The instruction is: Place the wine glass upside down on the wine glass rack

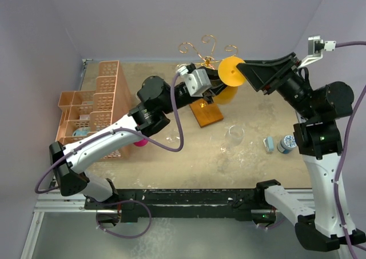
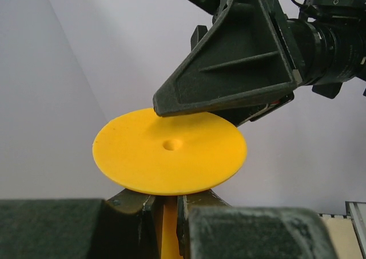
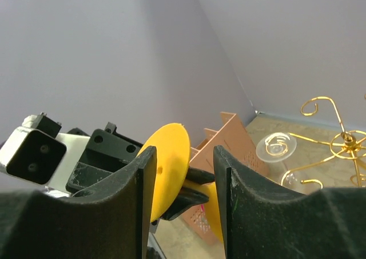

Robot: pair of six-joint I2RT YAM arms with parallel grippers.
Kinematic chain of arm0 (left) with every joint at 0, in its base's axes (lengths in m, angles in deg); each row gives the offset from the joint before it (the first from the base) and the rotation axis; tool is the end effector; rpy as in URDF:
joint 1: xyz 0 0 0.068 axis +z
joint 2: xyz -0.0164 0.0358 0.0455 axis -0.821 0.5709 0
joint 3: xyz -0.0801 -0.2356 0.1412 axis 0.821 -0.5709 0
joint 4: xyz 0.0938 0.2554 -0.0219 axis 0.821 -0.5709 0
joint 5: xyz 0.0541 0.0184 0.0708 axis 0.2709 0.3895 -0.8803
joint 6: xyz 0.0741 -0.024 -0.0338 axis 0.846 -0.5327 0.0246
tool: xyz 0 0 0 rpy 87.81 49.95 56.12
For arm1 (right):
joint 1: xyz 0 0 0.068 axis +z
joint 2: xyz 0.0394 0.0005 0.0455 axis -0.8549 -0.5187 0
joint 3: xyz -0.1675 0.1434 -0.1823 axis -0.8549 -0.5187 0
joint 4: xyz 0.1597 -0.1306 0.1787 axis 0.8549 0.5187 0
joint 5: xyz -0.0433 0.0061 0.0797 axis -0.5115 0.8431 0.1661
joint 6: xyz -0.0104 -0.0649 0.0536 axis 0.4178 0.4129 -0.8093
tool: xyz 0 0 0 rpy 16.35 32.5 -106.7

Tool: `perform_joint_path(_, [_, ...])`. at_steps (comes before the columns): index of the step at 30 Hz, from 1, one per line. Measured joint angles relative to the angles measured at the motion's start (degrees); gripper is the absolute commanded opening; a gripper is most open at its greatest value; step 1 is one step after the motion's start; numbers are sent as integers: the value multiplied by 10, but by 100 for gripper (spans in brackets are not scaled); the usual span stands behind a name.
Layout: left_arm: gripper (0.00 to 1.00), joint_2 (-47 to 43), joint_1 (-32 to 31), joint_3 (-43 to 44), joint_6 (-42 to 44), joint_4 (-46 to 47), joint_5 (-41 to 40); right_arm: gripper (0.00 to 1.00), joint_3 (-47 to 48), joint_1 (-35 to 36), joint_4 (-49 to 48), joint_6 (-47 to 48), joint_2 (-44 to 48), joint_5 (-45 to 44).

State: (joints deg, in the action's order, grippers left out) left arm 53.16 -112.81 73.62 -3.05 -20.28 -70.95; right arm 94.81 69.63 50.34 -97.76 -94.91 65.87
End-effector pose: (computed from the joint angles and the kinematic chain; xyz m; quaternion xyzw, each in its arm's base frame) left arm 0.1818 -0.3253 0.5307 0.3775 0.3581 -0.4176 0.7449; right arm 0.1601 0.0700 0.5851 -0.0661 0.5305 0.5267 0.6609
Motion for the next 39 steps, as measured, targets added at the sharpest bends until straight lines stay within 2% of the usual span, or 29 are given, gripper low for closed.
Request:
perform_joint_path(2, [0, 9, 0, 6, 5, -5, 0, 36, -11, 0, 1, 0, 2, 7])
perform_joint_path(6, [0, 23, 2, 12, 16, -17, 0, 1, -31, 0, 5, -3, 4, 19])
perform_joint_path(7, [0, 26, 3, 13, 21, -18, 2, 0, -32, -1, 5, -10, 5, 19])
perform_joint_path(9, [7, 29, 3, 13, 29, -16, 3, 0, -35, -1, 7, -30, 6, 14])
perform_joint_path(10, [15, 29, 3, 14, 29, -14, 3, 0, -35, -1, 8, -40, 7, 10])
perform_joint_path(11, [30, 29, 3, 14, 28, -13, 3, 0, -35, -1, 7, -48, 9, 6])
perform_joint_path(12, [40, 29, 3, 16, 24, -12, 1, 0, -35, -1, 6, -55, 10, 1])
perform_joint_path(14, [52, 29, 4, 16, 8, -17, -10, 0, -30, 0, -6, -64, 16, -11])
perform_joint_path(24, [60, -2, 2, -21, -79, 33, -57, 0, 26, 0, -28, -58, 20, -87])
perform_joint_path(31, [58, -80, 2, -103, -168, 60, -154, 0, 43, 0, -68, -10, -18, -224])
perform_joint_path(35, [55, -116, 2, -130, -220, 48, -197, 0, 38, 0, -101, 21, -56, -304])
perform_joint_path(39, [54, -143, 2, -130, -273, -13, -235, 0, 35, 0, -124, 47, -110, -366])
